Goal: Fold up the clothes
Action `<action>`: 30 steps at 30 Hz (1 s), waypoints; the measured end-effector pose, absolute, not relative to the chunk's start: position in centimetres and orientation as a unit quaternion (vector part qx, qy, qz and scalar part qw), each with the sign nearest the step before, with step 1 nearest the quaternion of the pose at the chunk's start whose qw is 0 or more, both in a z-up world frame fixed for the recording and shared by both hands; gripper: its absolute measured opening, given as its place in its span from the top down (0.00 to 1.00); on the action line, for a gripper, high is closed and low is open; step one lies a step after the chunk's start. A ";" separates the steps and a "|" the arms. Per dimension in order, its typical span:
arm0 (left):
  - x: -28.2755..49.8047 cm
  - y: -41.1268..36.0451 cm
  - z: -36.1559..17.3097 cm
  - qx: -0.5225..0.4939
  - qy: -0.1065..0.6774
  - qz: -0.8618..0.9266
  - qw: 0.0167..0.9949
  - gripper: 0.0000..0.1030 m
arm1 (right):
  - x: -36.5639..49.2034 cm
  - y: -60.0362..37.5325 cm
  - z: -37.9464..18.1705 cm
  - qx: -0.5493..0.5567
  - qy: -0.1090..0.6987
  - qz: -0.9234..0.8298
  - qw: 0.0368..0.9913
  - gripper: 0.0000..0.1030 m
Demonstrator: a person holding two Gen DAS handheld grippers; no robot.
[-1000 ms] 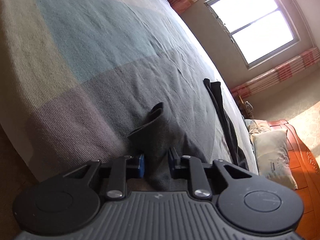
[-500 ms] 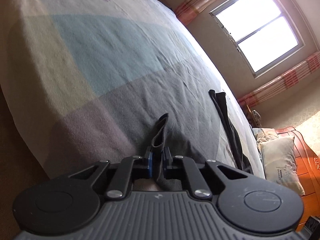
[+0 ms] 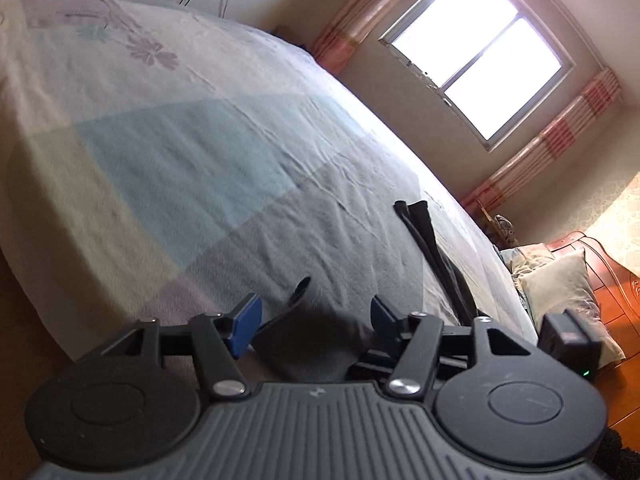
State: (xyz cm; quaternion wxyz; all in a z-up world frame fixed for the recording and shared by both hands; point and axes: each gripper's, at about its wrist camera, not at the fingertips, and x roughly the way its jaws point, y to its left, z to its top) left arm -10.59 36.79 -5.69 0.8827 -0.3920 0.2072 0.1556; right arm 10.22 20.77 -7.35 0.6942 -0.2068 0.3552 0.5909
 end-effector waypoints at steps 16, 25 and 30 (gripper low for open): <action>-3.4 35.5 -10.2 -0.417 0.270 0.031 0.867 0.36 | 10.5 15.9 -4.7 -0.181 0.381 0.603 0.677 0.74; -6.5 35.6 -9.6 -0.433 0.278 0.048 0.856 0.36 | 15.2 17.9 -5.2 -0.145 0.409 0.573 0.696 0.82; -5.5 36.0 -9.0 -0.424 0.268 0.044 0.864 0.33 | 14.5 17.5 -5.5 -0.153 0.419 0.586 0.676 0.82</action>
